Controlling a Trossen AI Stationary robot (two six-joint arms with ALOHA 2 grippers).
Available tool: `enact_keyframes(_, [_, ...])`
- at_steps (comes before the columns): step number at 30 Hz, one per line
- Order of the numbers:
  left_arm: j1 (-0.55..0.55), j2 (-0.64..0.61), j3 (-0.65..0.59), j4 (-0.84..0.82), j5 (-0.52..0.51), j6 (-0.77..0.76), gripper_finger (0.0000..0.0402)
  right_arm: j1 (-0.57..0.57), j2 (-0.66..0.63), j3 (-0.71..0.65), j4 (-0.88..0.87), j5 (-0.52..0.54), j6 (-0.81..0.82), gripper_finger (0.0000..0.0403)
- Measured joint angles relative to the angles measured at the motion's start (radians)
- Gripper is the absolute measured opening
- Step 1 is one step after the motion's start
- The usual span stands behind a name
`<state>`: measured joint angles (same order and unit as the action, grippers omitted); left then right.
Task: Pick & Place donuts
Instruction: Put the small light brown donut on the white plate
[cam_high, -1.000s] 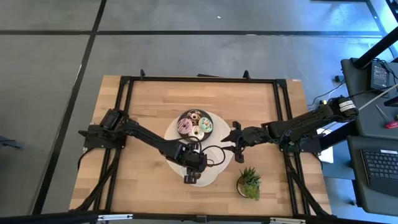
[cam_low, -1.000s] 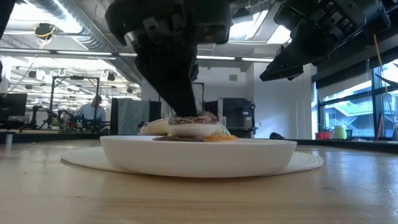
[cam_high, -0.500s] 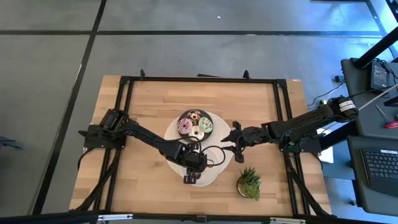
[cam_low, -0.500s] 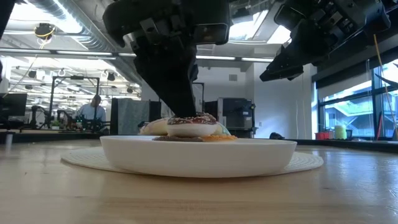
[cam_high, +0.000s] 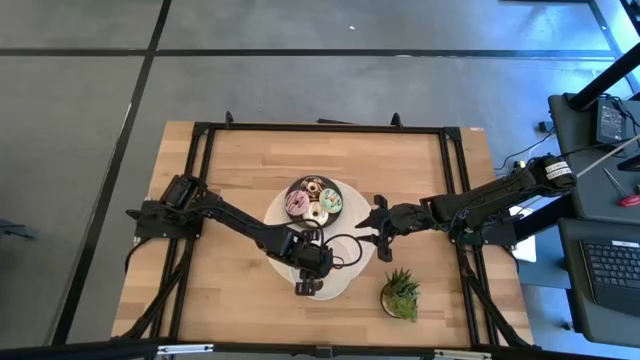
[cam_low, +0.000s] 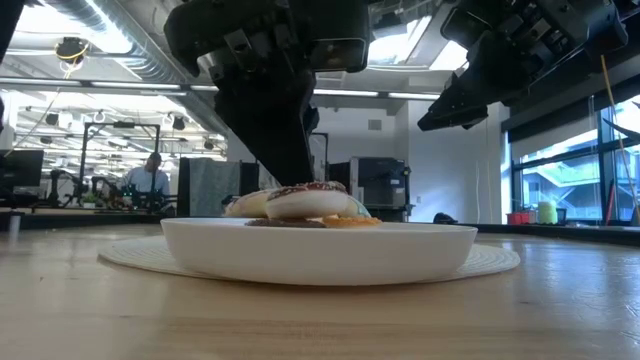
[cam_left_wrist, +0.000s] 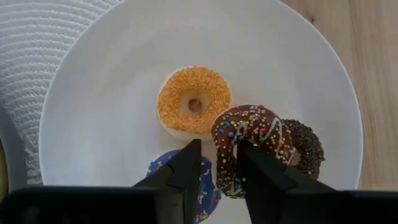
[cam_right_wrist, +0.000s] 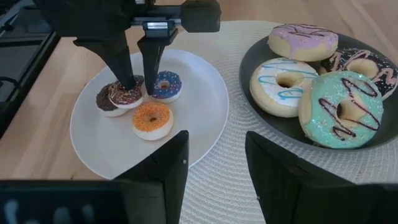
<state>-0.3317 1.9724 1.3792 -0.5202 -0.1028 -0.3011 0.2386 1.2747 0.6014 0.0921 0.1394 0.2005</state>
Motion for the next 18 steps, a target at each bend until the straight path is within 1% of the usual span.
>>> enact_keyframes(6, [0.002,-0.011,0.000,-0.012,-0.002,0.000,0.0117,0.000,0.000,0.000,0.000,0.000,0.000,0.0161])
enact_keyframes(12, [0.009,-0.017,0.000,-0.014,0.002,0.000,0.0123,0.000,0.000,0.000,0.000,0.000,0.000,0.0161])
enact_keyframes(14, [0.012,-0.017,0.000,-0.016,0.024,0.000,0.0122,0.000,0.000,0.000,0.000,0.000,0.000,0.0161])
enact_keyframes(18, [0.024,-0.017,0.000,-0.028,0.103,-0.023,0.0119,0.000,0.000,0.000,0.000,0.000,0.000,0.0161])
